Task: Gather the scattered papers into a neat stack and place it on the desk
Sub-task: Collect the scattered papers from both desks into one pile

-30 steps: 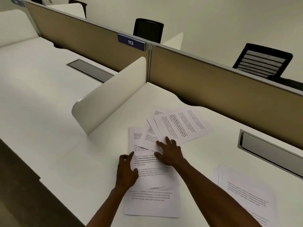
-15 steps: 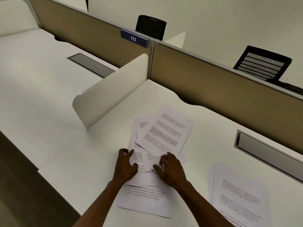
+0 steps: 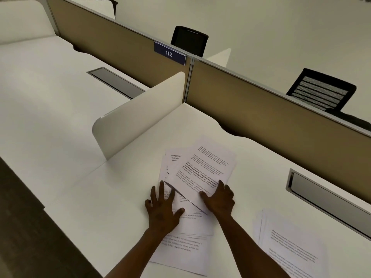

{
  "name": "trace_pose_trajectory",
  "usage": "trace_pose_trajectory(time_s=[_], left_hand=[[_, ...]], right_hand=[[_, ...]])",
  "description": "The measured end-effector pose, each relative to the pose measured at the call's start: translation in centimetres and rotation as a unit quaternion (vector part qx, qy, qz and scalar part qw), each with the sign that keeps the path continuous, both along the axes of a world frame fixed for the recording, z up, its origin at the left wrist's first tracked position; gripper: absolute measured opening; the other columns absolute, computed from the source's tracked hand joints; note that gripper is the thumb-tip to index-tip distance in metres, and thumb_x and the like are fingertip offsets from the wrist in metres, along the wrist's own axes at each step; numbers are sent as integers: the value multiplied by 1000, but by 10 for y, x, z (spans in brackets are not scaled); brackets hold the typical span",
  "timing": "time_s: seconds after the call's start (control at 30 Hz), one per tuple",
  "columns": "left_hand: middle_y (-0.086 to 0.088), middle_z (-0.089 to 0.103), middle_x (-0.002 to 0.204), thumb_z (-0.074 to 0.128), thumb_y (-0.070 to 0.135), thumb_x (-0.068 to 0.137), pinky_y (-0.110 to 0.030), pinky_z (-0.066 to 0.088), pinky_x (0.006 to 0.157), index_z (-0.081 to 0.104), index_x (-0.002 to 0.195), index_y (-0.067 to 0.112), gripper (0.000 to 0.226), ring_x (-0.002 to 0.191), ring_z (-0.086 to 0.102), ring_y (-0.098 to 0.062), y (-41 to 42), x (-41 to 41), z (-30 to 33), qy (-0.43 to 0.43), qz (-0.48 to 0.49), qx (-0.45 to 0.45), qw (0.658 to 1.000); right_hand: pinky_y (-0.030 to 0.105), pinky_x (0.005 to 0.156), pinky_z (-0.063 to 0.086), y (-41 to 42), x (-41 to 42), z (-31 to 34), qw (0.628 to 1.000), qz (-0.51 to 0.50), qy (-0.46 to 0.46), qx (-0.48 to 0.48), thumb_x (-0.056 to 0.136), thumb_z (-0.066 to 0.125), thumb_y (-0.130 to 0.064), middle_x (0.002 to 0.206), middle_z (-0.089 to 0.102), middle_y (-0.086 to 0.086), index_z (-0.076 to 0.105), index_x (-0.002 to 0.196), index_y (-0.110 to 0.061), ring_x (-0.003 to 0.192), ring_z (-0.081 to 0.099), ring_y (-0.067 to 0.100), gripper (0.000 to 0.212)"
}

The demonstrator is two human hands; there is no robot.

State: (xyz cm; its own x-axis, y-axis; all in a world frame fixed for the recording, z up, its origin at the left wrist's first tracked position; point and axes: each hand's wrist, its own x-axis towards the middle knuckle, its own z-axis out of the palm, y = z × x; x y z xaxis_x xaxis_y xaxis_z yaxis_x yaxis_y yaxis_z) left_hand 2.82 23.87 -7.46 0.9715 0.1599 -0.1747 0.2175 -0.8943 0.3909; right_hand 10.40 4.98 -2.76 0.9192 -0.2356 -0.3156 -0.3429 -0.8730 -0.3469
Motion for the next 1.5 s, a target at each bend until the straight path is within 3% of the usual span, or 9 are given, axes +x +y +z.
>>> trace_pose_trajectory(time_s=[0.13,0.4,0.47,0.6,0.87,1.03,1.13,1.27,1.5], left_hand=[[-2,-22,164,39,80,80,-54,-6,120,-5,156,38,97,152,-21,-32,-3,22,11,-22,-28,-17,999],[-21,-1,166,30,89,76,-49,-9,122,18,158,17,110,154,-7,-34,-10,87,33,47,-31,-72,996],[-22,20,163,29,91,72,-49,0,123,36,151,9,114,152,12,-36,-16,96,41,40,16,-87,995],[-18,51,141,65,63,79,-44,33,113,19,157,13,103,133,45,-34,-18,109,58,-1,76,-163,984],[-11,55,137,74,9,80,-51,54,98,36,150,31,83,120,57,-31,-24,107,91,-39,190,-474,859],[-14,61,130,67,4,84,-42,60,85,46,145,20,66,106,64,-27,-16,79,84,-12,265,-533,803],[-12,69,122,69,10,86,-29,60,77,59,131,12,46,95,66,-20,-14,53,73,-18,260,-442,858],[-6,63,122,69,23,82,-32,54,90,64,118,14,38,113,59,-23,-18,22,60,-6,170,-222,960],[-10,24,159,66,37,81,-37,27,116,55,134,19,57,144,23,-29,-13,9,46,39,138,-132,981]], right_hand=[[49,112,31,2,-1,1,1000,8,-4,-20,76,64,-64,157,26,14,23,152,-21,144,24,34,96],[51,116,26,0,-4,-5,997,54,6,-60,83,51,-70,161,18,17,23,153,-19,148,15,36,91],[52,116,24,1,-4,-5,997,55,12,-59,84,50,-70,161,16,18,22,154,-18,148,14,37,92],[52,116,25,4,-1,-2,997,49,21,-48,83,55,-67,160,16,18,23,153,-18,148,13,38,91],[48,115,31,-4,1,6,999,36,22,5,78,68,-59,156,28,16,36,148,-18,145,24,34,88],[44,109,43,-21,8,19,984,-70,-43,156,81,73,-49,140,54,16,47,142,-12,129,52,33,76],[43,110,38,-25,7,20,987,-69,-30,142,81,73,-49,145,49,17,41,146,-12,134,47,34,82],[45,114,35,-16,3,17,990,-47,-9,134,79,73,-53,148,46,17,36,149,-13,137,42,35,89],[45,115,34,-1,8,14,992,0,-10,123,77,75,-52,151,44,13,32,151,-15,140,37,33,94]])
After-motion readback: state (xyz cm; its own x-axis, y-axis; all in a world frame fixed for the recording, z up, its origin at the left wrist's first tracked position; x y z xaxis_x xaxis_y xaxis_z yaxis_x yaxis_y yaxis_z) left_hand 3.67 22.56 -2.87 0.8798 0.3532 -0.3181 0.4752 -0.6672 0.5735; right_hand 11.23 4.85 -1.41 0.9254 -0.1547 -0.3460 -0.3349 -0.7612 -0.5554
